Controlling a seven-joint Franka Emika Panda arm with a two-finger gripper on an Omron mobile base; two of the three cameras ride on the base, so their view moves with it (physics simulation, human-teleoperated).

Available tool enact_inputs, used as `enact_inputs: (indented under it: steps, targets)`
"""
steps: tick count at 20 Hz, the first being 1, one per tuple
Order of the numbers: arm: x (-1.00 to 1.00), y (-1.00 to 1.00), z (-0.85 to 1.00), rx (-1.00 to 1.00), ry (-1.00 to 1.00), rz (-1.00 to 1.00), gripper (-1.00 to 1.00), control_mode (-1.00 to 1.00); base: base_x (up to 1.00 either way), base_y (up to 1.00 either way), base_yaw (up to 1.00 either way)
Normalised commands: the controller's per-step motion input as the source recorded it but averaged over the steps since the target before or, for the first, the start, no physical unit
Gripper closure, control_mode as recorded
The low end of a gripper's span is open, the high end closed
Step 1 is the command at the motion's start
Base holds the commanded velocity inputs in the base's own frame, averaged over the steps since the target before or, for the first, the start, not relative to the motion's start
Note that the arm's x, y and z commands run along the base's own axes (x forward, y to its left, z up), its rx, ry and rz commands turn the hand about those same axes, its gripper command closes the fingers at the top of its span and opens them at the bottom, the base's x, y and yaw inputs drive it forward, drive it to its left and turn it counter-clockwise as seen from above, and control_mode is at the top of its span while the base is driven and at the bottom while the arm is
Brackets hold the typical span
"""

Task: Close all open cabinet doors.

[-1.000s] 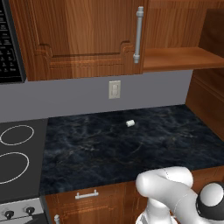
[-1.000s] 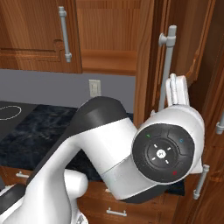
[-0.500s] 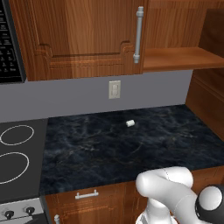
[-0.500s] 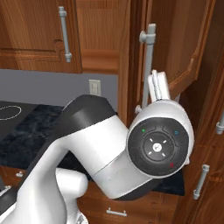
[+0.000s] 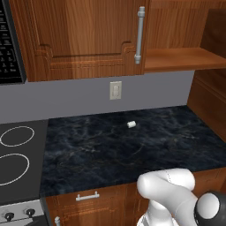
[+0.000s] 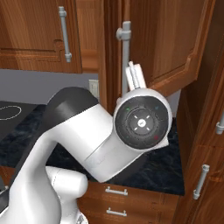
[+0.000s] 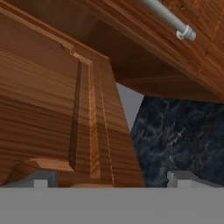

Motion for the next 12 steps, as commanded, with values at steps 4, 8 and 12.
enact_inputs:
  steps: [4,8,12]
  targets:
    - [0.45,0.47,0.00,0.00,0.04,0.10,-1.00,-1.00,0.00,0.00,0.00]
    - [0.49,0.48,0.00,0.00,0.11,0.08,-1.00,-1.00,0.00,0.00,0.00]
    - [0.47,0.47,0.00,0.00,0.11,0.07,-1.00,-1.00,0.00,0.00,0.00]
